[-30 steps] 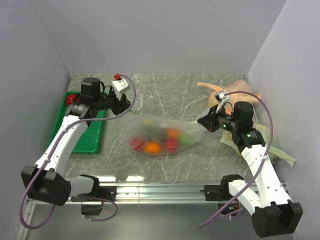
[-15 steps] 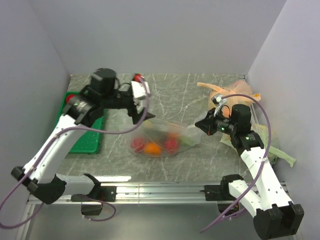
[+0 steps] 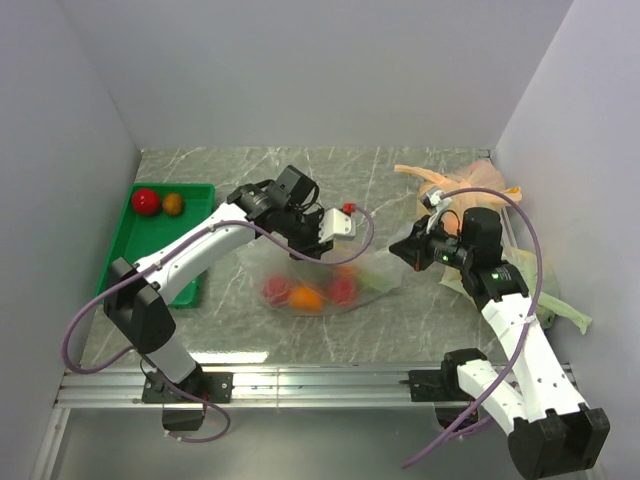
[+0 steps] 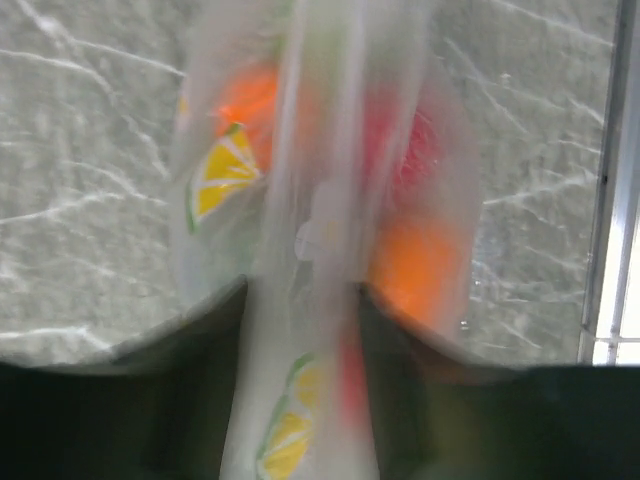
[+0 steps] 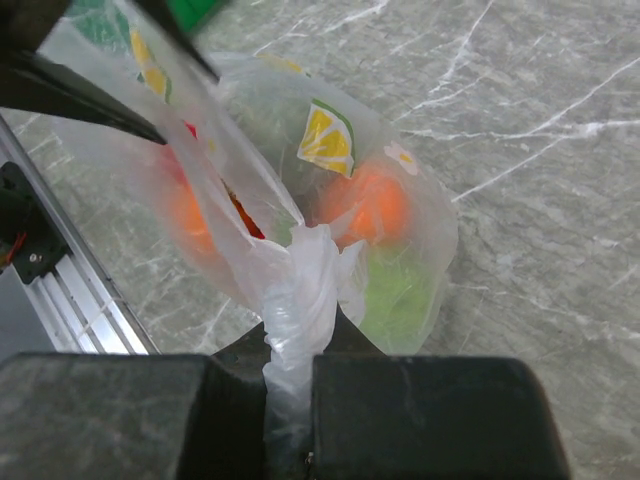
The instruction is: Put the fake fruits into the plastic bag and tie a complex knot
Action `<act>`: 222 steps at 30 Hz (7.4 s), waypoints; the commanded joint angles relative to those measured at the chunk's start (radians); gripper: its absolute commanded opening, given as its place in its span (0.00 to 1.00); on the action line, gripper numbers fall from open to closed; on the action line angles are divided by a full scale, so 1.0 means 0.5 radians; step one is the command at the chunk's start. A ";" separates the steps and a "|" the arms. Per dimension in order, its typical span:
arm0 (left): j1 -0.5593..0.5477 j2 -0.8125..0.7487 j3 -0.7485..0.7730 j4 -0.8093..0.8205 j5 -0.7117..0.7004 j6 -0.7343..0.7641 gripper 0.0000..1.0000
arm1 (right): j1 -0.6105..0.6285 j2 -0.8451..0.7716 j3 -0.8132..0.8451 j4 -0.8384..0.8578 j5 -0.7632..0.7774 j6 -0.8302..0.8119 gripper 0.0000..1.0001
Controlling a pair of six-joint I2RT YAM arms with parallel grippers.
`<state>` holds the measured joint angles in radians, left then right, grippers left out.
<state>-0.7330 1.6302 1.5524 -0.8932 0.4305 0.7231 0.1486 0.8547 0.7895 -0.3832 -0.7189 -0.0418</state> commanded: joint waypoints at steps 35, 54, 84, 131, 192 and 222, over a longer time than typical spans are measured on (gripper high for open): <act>0.135 -0.177 -0.531 0.255 0.283 0.134 0.00 | -0.110 -0.268 -0.836 1.403 -0.041 0.951 0.89; -0.065 -0.143 -0.730 0.363 0.237 0.330 0.01 | 0.421 0.558 -0.579 2.021 0.290 1.427 0.02; 0.987 -0.751 -0.393 0.544 0.580 -1.094 0.88 | 0.660 0.542 -0.505 1.478 0.361 0.722 0.00; 0.797 -0.355 -0.583 0.980 1.452 -1.210 0.99 | 0.740 0.687 -0.281 1.285 0.257 0.485 0.00; 0.816 -0.315 -0.328 0.863 1.241 -1.265 0.00 | 1.286 0.729 0.290 1.128 0.839 0.715 0.84; 0.948 -0.220 -0.393 1.449 1.084 -1.667 0.00 | 1.525 1.432 0.056 1.565 0.806 0.811 0.00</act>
<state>-0.2741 1.5166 1.3418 -0.2955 1.0134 -0.0998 0.8928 1.5284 0.8074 0.4805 -0.3061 0.4339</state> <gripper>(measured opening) 0.027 0.010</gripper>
